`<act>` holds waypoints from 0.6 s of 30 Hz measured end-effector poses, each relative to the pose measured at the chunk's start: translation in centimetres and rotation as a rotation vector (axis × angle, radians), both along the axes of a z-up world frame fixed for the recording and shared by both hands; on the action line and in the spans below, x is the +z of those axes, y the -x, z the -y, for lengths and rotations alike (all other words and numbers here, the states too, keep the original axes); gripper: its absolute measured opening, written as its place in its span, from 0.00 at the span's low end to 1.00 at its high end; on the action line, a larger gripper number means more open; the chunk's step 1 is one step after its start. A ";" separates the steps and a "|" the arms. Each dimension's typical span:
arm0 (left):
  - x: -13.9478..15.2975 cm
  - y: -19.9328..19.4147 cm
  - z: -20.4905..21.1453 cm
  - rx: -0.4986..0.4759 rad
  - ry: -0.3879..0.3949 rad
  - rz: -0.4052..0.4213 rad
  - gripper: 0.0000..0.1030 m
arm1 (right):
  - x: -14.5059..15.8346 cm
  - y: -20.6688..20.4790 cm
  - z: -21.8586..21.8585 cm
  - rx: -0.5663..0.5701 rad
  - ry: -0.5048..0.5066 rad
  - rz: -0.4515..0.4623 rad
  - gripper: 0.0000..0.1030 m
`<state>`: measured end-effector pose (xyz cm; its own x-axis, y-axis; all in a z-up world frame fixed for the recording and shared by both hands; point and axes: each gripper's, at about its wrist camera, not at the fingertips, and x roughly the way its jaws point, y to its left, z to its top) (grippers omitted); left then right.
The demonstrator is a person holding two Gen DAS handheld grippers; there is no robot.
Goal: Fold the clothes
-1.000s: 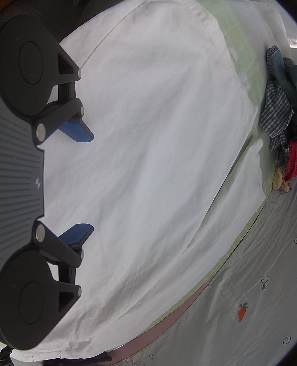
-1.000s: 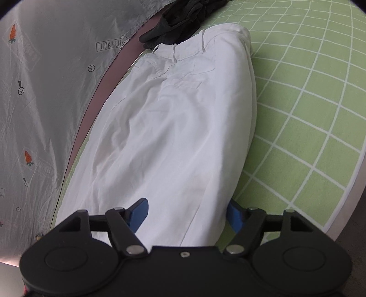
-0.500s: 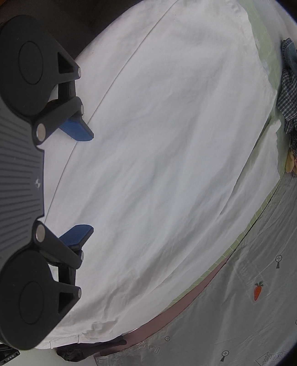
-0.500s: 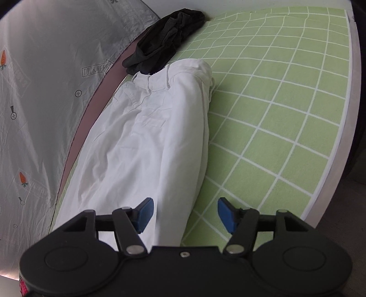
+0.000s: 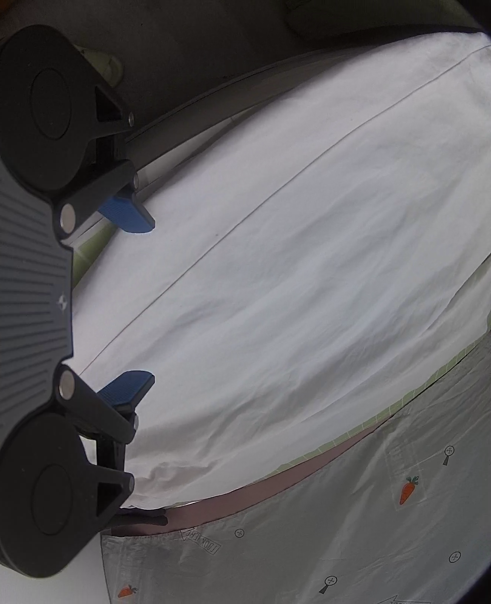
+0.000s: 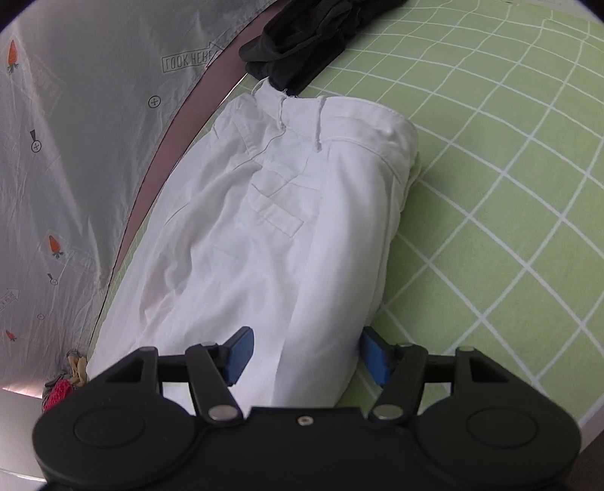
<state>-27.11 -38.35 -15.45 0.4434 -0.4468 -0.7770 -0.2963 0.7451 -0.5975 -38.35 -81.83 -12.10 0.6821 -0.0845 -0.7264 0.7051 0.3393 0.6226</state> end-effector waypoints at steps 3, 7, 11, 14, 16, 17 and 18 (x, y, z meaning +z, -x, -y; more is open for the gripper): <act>-0.2 0.4 1.0 0.016 0.053 -0.029 0.78 | -0.1 0.2 1.1 0.014 -0.025 0.008 0.62; -1.0 0.8 1.7 0.038 0.146 -0.087 0.79 | -0.1 1.5 2.0 -0.011 -0.026 0.001 0.61; -2.3 0.8 3.0 0.040 0.172 -0.105 0.78 | 0.0 1.9 2.9 -0.015 -0.031 0.000 0.62; -3.0 0.7 3.4 0.041 0.182 -0.113 0.78 | 0.1 1.5 3.3 -0.017 -0.017 -0.002 0.62; -3.2 0.9 3.4 0.059 0.197 -0.111 0.78 | 0.1 1.3 3.4 -0.016 -0.008 -0.002 0.62; -3.3 1.0 3.3 0.069 0.207 -0.114 0.79 | 0.1 1.3 3.4 -0.011 -0.003 -0.002 0.62; -3.4 1.1 3.2 0.079 0.216 -0.111 0.78 | 0.1 1.3 3.4 -0.005 -0.001 -0.001 0.62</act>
<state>-28.16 -41.52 -18.89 0.4013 -0.5746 -0.7133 -0.4212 0.5758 -0.7008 -39.64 -85.19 -12.01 0.6808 -0.0872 -0.7273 0.7076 0.3349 0.6222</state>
